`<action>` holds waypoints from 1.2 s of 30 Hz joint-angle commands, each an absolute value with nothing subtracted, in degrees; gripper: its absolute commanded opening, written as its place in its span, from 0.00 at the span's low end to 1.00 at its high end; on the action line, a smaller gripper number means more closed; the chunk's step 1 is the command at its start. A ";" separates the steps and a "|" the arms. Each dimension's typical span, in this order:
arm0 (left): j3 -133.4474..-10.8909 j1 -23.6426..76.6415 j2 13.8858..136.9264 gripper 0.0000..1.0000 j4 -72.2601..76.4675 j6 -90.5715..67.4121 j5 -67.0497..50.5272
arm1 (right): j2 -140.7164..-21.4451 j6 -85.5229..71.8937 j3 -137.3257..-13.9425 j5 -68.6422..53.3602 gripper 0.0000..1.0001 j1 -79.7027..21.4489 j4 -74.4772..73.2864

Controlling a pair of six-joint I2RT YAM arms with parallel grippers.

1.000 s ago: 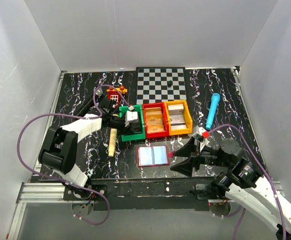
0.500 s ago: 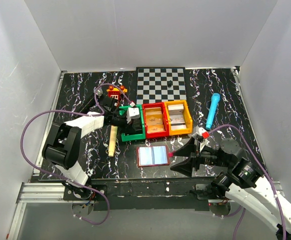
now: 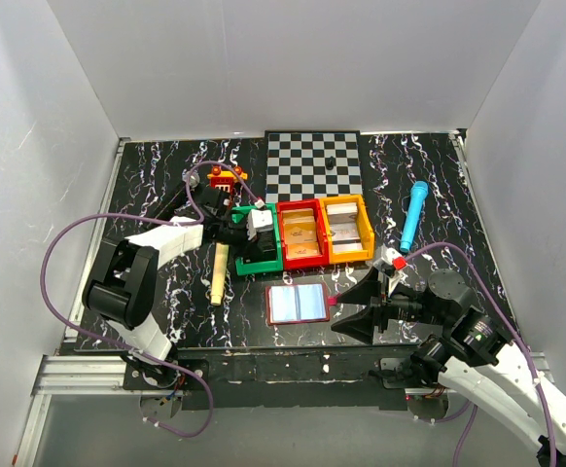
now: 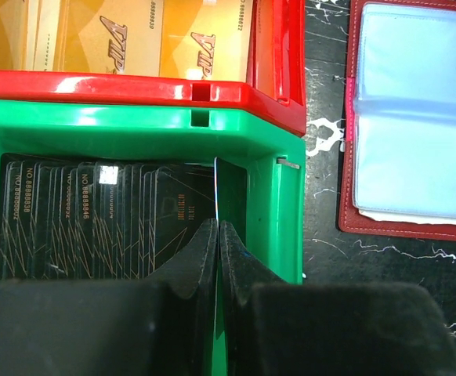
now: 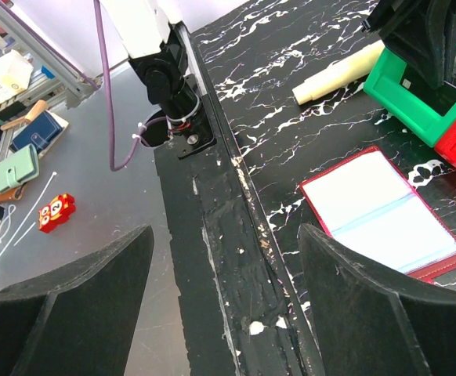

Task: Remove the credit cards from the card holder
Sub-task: Place the credit card in the storage box.

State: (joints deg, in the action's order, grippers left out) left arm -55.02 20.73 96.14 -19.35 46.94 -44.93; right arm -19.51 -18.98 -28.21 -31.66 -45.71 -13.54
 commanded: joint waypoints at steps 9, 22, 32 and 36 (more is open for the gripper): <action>-58.89 19.60 97.21 0.00 -21.71 50.27 -40.42 | -20.21 -17.84 -29.44 -31.55 0.83 -45.44 -12.30; -61.61 19.60 99.58 0.00 -21.62 49.84 -39.46 | -20.92 -17.84 -29.00 -31.55 0.83 -45.44 -11.69; -63.37 19.60 101.60 0.00 -21.71 49.83 -38.32 | -21.71 -17.93 -29.00 -31.55 0.84 -45.44 -11.08; -63.81 19.60 101.51 0.00 -23.29 49.83 -39.64 | -22.06 -17.84 -29.09 -31.46 0.84 -45.44 -10.99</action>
State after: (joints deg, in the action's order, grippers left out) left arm -62.39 19.99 100.84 -21.89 48.84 -41.12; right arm -21.65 -18.41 -28.21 -31.64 -45.71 -13.47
